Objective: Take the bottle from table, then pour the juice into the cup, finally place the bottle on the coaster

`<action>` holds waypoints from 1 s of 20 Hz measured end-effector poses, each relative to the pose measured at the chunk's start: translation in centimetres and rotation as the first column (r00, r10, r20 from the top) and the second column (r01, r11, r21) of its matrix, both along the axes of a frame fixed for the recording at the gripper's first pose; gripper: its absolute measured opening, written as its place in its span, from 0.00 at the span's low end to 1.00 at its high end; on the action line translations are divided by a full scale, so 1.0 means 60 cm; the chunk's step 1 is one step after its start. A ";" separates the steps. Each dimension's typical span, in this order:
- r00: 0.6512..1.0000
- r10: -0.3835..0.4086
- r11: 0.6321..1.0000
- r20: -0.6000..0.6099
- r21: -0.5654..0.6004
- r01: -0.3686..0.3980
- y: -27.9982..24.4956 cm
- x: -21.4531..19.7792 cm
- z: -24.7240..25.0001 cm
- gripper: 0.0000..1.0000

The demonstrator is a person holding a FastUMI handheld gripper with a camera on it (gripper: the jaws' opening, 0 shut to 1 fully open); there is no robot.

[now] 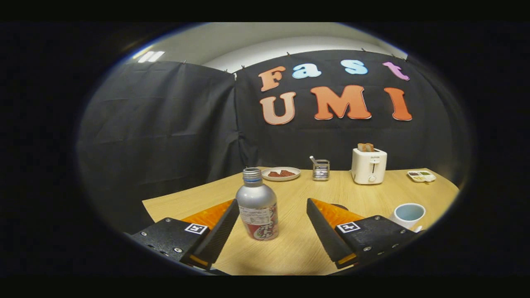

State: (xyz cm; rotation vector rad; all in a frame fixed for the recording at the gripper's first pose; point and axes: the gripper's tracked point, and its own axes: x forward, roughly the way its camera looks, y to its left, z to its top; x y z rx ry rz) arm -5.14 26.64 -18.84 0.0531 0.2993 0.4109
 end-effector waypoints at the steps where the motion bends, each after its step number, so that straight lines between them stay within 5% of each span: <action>1: 1.000 0.005 1.000 -0.001 -0.003 -0.005 0.006 0.002 -0.002 0.97; 20: 0.982 -0.033 0.999 -0.187 -0.016 0.031 0.068 0.040 -0.097 0.97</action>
